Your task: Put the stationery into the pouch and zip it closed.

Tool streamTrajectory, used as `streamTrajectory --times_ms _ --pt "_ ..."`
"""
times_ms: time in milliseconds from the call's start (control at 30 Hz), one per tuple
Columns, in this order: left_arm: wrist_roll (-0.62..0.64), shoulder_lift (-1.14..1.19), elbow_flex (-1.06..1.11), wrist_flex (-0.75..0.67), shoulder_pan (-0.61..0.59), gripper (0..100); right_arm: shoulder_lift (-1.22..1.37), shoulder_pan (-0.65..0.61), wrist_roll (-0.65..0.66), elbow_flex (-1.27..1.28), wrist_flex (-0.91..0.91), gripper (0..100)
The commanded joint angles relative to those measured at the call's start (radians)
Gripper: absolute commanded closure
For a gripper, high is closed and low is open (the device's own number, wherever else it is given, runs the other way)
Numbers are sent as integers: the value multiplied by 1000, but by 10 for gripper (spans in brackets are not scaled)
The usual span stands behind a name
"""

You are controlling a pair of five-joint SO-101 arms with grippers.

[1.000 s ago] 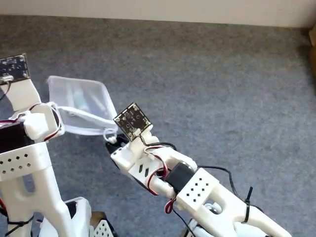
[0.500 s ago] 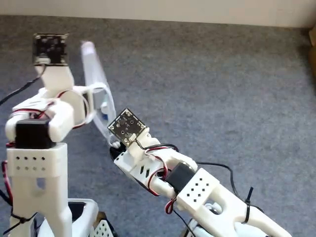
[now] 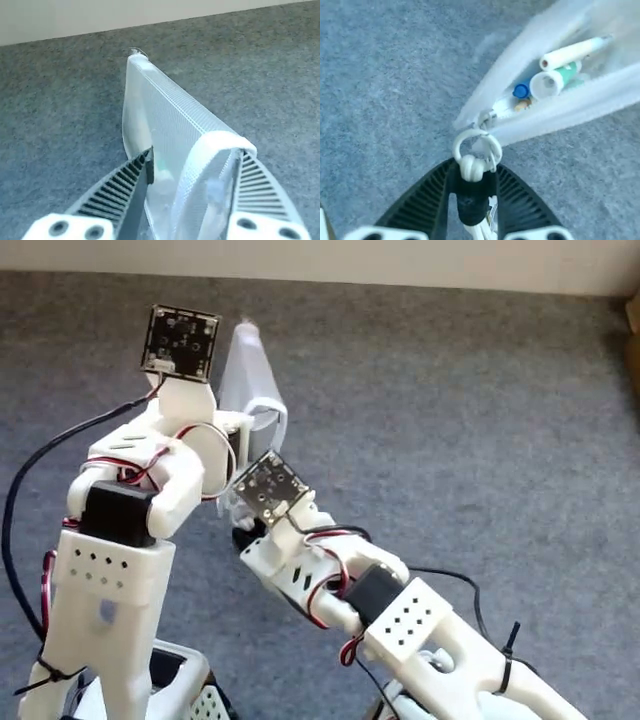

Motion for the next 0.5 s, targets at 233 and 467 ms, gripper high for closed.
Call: streamTrajectory --times_ms 233,467 --pt "-51 -7 -25 -25 84 745 -27 44 11 -13 -54 993" --pt "-69 -8 -24 -18 35 747 -27 93 9 -15 -88 993"
